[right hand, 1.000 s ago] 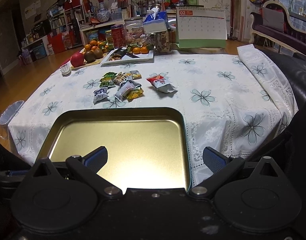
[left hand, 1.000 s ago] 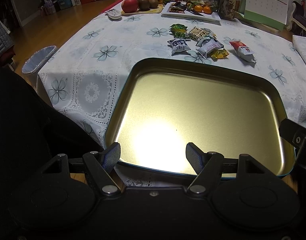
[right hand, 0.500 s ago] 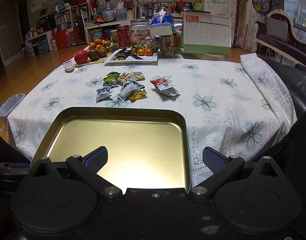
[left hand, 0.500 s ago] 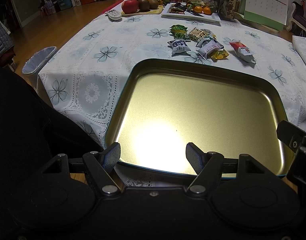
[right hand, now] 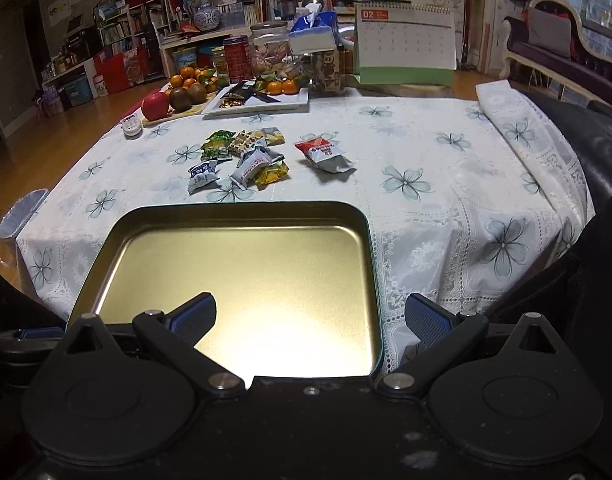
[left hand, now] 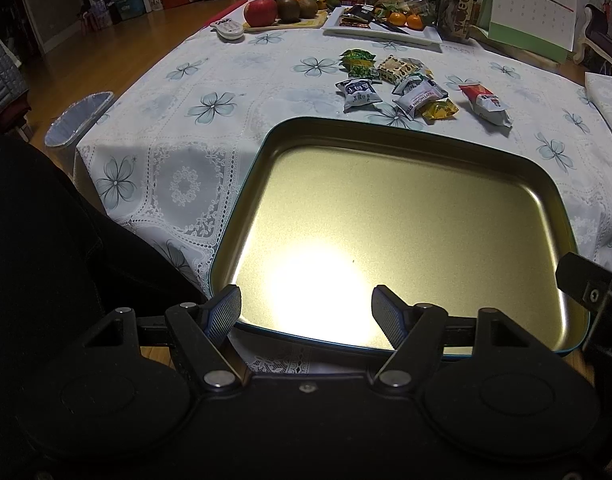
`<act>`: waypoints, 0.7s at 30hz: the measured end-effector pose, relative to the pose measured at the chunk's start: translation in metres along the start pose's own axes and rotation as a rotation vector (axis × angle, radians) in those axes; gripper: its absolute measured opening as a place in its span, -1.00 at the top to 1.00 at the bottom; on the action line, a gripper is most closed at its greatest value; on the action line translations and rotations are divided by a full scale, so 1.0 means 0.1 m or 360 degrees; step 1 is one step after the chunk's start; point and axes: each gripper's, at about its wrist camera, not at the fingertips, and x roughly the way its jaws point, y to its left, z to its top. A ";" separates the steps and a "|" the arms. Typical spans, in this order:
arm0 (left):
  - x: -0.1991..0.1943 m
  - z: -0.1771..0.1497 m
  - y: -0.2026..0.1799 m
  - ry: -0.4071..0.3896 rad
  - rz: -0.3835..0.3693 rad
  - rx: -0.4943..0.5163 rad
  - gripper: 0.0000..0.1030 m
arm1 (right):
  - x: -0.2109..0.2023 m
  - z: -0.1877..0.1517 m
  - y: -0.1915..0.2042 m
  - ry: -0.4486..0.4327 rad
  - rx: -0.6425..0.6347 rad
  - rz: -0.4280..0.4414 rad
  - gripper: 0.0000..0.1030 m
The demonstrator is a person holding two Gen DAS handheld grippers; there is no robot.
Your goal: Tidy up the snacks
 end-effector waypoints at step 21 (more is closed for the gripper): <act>-0.04 0.00 0.04 0.0018 -0.0010 -0.0027 -0.41 | -0.01 0.25 -0.06 0.0170 0.0069 0.0057 -1.00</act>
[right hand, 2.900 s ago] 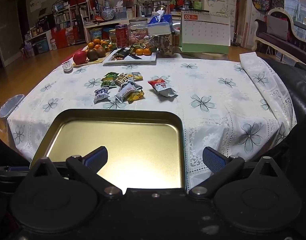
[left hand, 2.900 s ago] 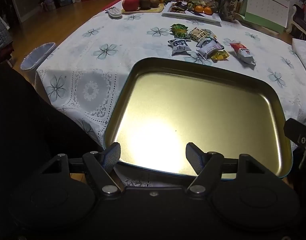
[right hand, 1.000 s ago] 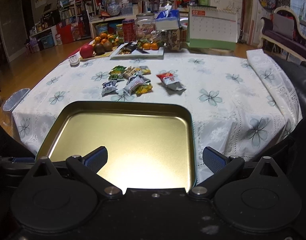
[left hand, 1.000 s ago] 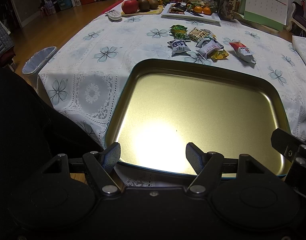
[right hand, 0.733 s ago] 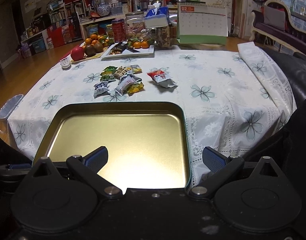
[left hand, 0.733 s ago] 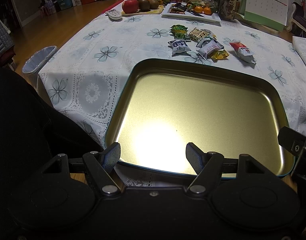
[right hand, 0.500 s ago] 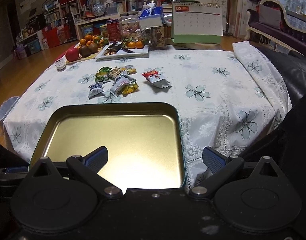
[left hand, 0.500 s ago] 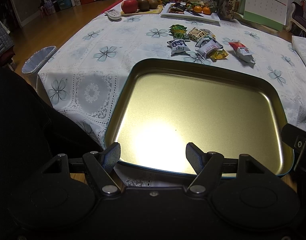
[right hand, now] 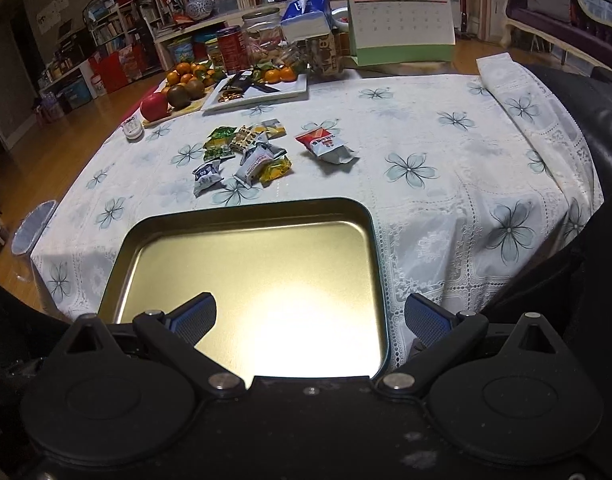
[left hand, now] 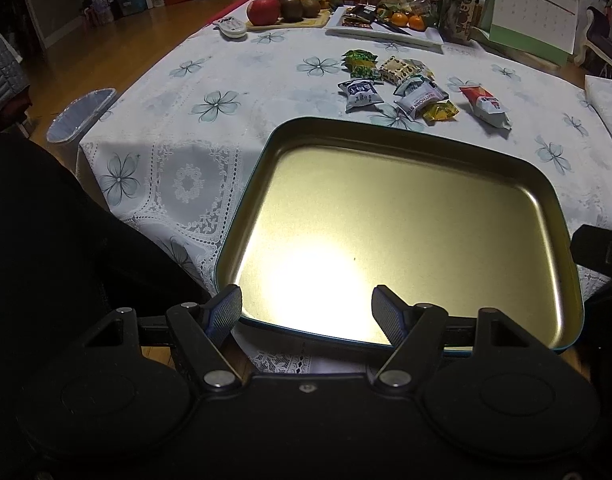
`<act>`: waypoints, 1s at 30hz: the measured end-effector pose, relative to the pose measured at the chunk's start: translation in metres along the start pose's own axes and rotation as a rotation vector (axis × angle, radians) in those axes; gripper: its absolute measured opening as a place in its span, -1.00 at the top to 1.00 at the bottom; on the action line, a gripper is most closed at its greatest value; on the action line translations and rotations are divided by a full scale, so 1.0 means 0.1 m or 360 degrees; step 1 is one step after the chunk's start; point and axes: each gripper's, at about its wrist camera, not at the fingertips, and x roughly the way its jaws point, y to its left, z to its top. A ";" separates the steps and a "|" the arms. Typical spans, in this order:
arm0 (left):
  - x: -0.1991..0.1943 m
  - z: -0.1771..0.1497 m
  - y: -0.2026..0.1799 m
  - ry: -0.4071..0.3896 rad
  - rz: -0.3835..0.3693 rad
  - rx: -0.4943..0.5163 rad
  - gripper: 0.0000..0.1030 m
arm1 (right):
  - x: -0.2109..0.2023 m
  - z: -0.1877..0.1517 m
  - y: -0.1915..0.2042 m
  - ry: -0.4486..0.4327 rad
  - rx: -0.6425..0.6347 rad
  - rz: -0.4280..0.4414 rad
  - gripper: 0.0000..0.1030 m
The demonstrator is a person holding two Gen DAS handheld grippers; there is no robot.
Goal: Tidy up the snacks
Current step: 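Move both tools forward over the tray toward the snack pile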
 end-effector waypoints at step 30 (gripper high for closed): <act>0.44 1.29 0.14 0.0216 -0.0091 -0.0026 -0.38 | 0.87 1.42 0.15 0.0360 -0.0147 0.0093 -0.92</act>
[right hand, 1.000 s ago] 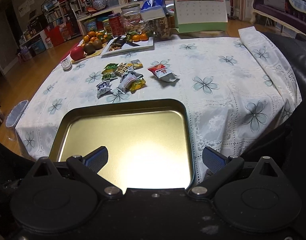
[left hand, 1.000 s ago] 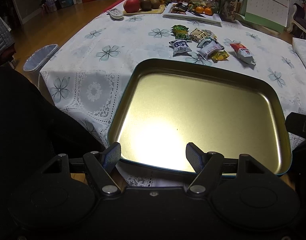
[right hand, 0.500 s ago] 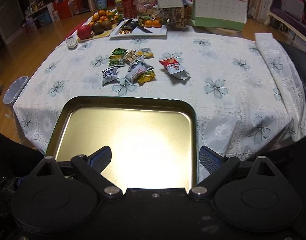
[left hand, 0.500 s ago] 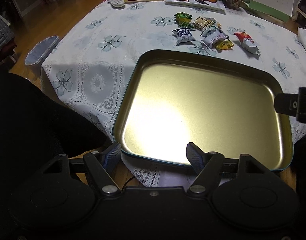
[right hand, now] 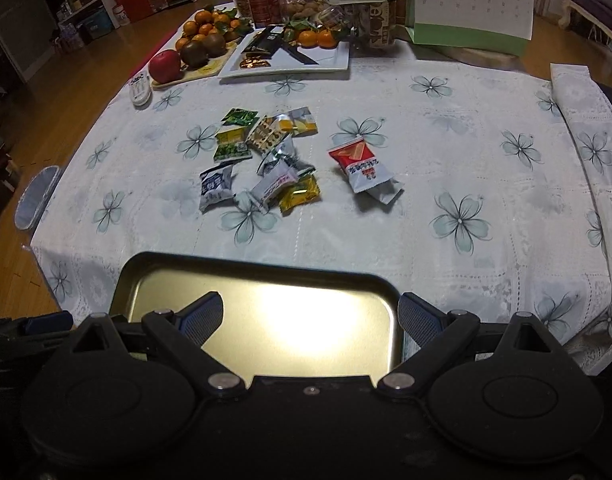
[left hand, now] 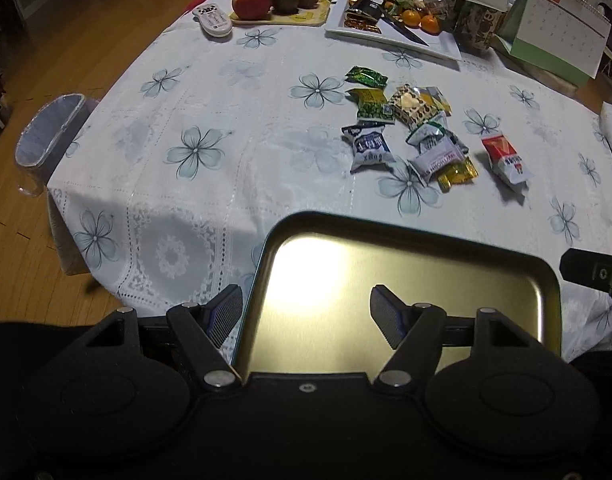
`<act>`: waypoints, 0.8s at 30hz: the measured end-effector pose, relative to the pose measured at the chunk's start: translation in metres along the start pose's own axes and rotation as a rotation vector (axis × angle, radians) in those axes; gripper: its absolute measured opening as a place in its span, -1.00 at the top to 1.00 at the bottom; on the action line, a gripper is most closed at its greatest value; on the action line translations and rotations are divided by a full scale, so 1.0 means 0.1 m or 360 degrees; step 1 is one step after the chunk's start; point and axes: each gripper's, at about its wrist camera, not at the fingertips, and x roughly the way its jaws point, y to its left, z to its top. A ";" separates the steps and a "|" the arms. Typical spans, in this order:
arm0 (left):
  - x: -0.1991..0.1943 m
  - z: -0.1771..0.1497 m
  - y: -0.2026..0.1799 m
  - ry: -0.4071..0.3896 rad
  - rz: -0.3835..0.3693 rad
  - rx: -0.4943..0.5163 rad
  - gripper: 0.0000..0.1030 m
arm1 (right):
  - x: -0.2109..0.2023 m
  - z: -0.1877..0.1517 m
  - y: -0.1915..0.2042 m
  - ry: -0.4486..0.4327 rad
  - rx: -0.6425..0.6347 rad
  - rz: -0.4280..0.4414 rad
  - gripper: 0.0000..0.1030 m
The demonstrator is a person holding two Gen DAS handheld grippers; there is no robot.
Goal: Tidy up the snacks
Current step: 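Move both tools forward over the tray toward the snack pile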
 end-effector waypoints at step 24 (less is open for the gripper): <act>1.26 0.87 -0.28 0.0382 -0.0013 0.0180 -0.35 | 1.20 0.89 -0.22 0.0349 0.0123 0.0003 -0.61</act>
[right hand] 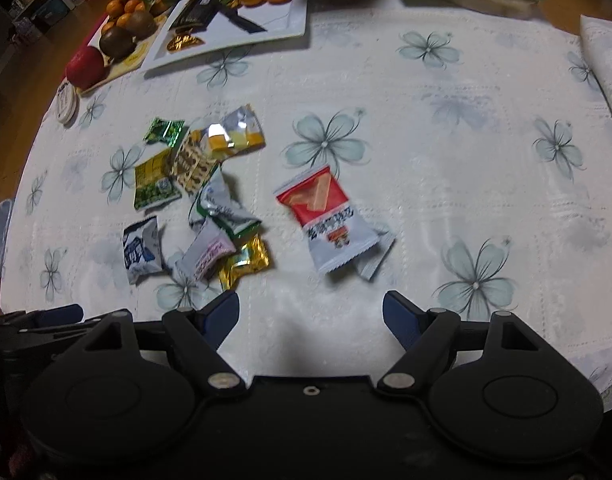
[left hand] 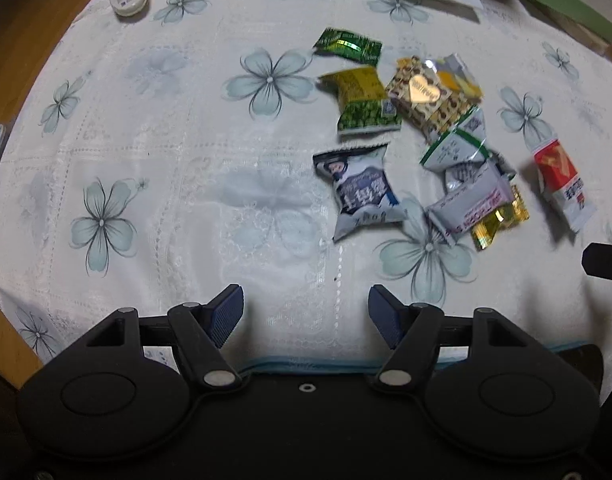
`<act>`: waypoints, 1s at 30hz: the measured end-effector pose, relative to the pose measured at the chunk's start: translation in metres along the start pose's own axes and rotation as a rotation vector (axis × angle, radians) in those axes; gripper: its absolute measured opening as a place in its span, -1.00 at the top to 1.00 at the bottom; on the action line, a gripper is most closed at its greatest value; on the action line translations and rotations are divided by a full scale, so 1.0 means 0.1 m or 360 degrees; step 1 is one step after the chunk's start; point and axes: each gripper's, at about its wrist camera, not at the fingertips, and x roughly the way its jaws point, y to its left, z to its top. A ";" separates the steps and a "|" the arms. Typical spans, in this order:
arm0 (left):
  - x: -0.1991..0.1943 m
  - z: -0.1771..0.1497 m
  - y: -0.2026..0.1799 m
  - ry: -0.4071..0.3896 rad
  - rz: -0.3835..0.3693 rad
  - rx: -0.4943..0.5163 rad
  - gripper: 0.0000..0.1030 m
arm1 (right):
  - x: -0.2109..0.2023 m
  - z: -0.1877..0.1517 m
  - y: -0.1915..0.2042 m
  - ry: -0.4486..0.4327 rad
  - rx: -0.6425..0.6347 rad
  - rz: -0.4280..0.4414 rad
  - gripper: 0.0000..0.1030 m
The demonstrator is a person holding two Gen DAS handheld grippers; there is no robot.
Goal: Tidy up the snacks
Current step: 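Move both tools forward over the tray toward the snack pile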
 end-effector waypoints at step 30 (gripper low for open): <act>0.00 -0.37 0.04 0.0078 -0.0034 0.0066 -0.28 | 0.42 -0.48 0.17 0.0228 -0.0265 -0.0144 -0.46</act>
